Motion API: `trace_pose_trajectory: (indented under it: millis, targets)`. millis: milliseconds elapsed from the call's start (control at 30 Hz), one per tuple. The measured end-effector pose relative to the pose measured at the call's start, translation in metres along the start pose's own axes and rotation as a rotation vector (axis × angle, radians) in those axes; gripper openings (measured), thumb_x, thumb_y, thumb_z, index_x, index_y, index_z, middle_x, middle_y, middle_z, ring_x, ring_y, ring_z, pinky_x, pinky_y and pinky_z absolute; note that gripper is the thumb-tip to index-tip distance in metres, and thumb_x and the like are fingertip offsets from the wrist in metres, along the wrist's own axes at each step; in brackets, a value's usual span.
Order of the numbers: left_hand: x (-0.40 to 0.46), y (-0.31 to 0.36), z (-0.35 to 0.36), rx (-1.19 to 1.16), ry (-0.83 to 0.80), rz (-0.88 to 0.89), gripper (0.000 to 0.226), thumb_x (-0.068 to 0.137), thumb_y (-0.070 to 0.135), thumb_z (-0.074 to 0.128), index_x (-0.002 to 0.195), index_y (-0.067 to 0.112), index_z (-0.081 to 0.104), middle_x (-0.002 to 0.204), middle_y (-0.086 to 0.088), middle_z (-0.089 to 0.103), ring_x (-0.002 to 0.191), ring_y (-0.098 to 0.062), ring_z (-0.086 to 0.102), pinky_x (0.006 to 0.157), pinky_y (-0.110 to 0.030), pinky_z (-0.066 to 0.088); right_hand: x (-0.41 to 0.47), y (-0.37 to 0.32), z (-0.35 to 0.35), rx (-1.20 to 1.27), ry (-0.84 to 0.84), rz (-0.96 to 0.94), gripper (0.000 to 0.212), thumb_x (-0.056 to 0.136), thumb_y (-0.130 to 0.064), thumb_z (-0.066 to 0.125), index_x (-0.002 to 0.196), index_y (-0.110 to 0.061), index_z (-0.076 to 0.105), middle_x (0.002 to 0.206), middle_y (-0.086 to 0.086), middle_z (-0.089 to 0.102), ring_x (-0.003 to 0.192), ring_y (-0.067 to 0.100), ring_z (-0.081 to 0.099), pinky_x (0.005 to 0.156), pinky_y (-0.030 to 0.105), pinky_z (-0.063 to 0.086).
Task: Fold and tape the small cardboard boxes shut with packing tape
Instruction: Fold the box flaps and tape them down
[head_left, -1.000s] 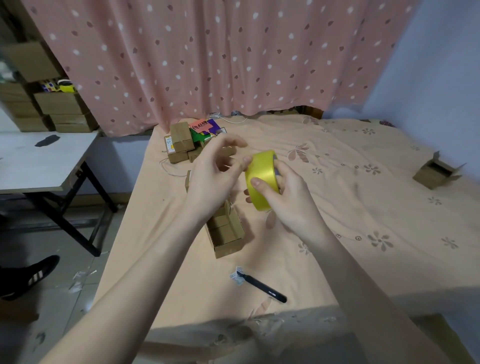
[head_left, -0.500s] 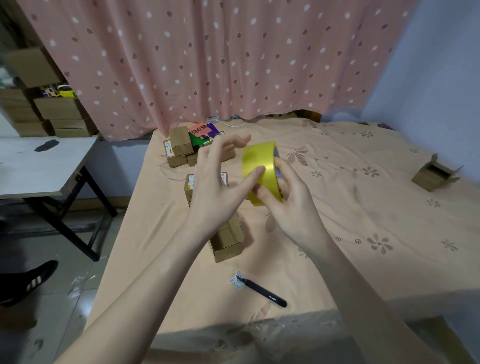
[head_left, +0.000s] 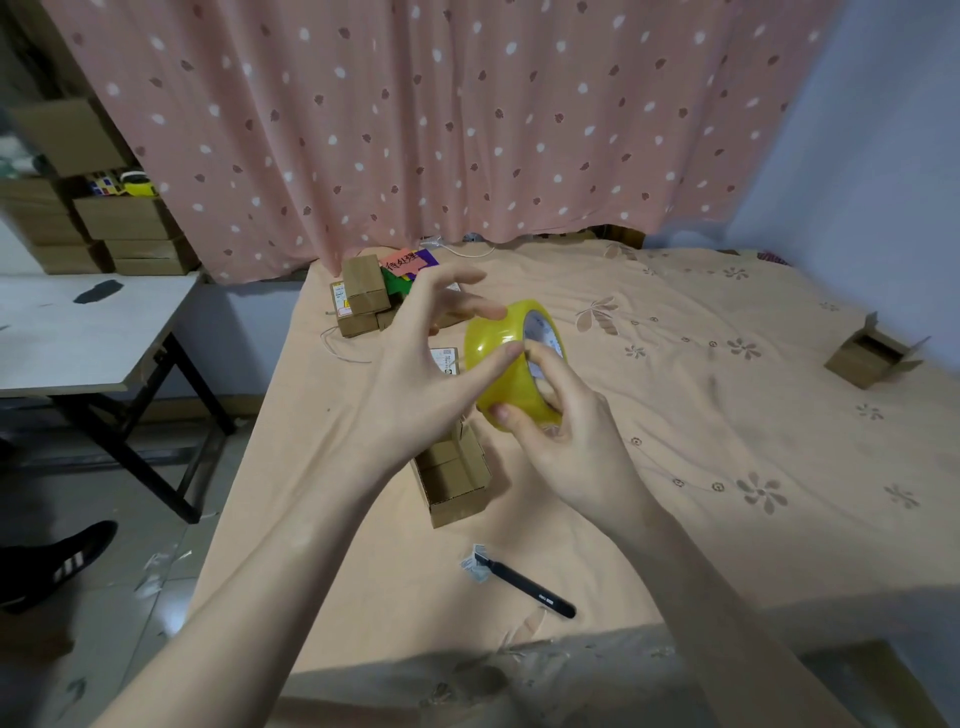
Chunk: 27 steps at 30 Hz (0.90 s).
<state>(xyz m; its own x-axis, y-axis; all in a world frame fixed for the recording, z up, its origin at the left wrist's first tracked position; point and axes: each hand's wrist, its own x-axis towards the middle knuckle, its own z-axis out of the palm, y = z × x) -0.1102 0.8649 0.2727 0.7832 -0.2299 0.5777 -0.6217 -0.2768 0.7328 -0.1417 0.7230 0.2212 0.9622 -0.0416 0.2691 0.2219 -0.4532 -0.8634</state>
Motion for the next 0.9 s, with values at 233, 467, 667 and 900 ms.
trace_pose_trajectory:
  millis: [233, 467, 667, 900]
  targets:
    - [-0.003, -0.009, 0.000, -0.010, -0.015, -0.066, 0.036, 0.081, 0.014, 0.074, 0.111, 0.011, 0.054, 0.091, 0.003, 0.066, 0.095, -0.009, 0.059, 0.083, -0.020, 0.040, -0.001, 0.001, -0.002, -0.044, 0.016, -0.015, 0.043, 0.078, -0.044, 0.058, 0.116, -0.051, 0.039, 0.106, -0.011, 0.066, 0.106, 0.018, 0.062, 0.083, 0.052, 0.051]
    - [-0.002, -0.016, 0.004, -0.047, -0.021, -0.089, 0.025, 0.083, 0.014, 0.071, 0.107, 0.017, 0.062, 0.100, 0.006, 0.062, 0.093, -0.009, 0.057, 0.082, -0.028, 0.045, -0.002, 0.004, -0.001, -0.038, 0.033, -0.034, 0.048, 0.083, -0.038, 0.063, 0.124, -0.045, 0.041, 0.112, -0.009, 0.064, 0.106, 0.016, 0.062, 0.082, 0.051, 0.052]
    - [0.002, -0.017, -0.005, 0.108, -0.133, 0.046, 0.031, 0.088, 0.017, 0.066, 0.118, 0.016, 0.065, 0.117, -0.001, 0.056, 0.105, -0.007, 0.052, 0.087, -0.010, 0.035, 0.000, 0.008, -0.007, 0.050, -0.013, -0.050, 0.045, 0.085, -0.018, 0.069, 0.126, -0.030, 0.054, 0.102, -0.019, 0.064, 0.100, 0.008, 0.062, 0.074, 0.024, 0.051]
    - [0.009, -0.023, -0.015, 0.343, -0.259, 0.266, 0.022, 0.089, 0.026, 0.062, 0.110, 0.021, 0.070, 0.112, -0.003, 0.058, 0.098, -0.022, 0.054, 0.087, -0.042, 0.043, 0.003, 0.005, -0.020, 0.142, -0.147, -0.052, 0.044, 0.085, -0.007, 0.067, 0.125, -0.021, 0.058, 0.097, -0.011, 0.069, 0.085, 0.004, 0.064, 0.074, 0.030, 0.051]
